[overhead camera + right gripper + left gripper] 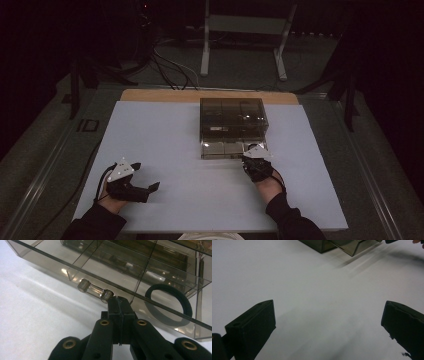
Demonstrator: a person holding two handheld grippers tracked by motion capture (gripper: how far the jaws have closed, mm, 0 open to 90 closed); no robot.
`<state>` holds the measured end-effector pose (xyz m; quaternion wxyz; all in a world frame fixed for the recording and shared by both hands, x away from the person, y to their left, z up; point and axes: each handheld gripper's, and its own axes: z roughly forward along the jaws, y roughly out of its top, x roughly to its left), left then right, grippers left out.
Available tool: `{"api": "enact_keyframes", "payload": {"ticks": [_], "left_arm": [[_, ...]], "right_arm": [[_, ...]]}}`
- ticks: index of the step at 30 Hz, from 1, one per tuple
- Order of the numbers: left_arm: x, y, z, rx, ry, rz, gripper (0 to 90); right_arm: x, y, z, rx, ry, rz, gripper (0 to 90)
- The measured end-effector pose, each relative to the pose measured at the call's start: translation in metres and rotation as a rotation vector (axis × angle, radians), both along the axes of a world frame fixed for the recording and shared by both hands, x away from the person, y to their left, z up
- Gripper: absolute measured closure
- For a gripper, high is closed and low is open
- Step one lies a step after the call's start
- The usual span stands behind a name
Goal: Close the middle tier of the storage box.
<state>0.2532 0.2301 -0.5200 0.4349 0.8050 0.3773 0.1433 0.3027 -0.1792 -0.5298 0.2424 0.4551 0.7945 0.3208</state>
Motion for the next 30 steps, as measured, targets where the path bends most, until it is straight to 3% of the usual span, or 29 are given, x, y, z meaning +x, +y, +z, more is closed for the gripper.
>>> {"api": "enact_keyframes", "payload": {"ticks": [30], "left_arm": [[0.0002, 0.0004, -0.0002, -0.002, 0.0, 0.002, 0.9]], "right_arm": [[0.0061, 0.0019, 0.0025, -0.004, -0.011, -0.004, 90.0]]}}
